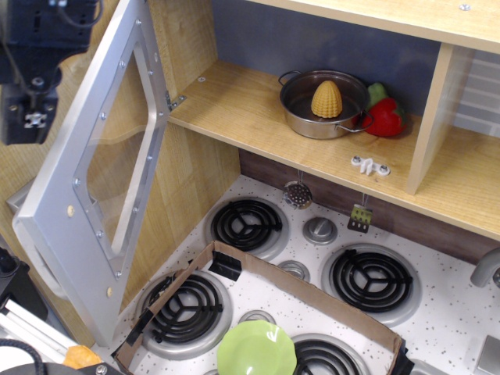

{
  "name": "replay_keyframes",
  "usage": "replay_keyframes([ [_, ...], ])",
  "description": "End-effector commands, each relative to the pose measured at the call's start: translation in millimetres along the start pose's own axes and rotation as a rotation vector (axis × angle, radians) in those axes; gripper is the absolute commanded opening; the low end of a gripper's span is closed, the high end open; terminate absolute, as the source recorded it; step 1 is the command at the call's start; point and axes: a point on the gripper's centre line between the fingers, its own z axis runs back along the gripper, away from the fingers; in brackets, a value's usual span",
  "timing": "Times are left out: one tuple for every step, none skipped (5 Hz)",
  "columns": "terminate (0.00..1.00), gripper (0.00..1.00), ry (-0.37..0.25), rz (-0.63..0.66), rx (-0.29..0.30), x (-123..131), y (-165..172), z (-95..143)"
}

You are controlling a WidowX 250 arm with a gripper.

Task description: Close microwave

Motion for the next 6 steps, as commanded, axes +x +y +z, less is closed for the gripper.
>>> replay_keyframes([
  [0.0, 1.0, -0.124, 0.08, -0.012, 11.9, -3.7, -2.1],
  [0.0, 1.0, -0.211, 0.123, -0.008, 22.3, -9.2, 5.0],
  [0.0, 1.0, -0.298, 0.171, -0.014, 40.0, -15.2, 20.0],
  [0.0, 1.0, -0.446, 0.215, 0.002, 60.1, -21.2, 29.1],
  [0.0, 1.0, -0.554, 0.271, -0.033, 87.1, -27.9, 35.2],
  [0.0, 1.0, -0.642, 0.319, -0.069, 110.7, -34.1, 37.6],
])
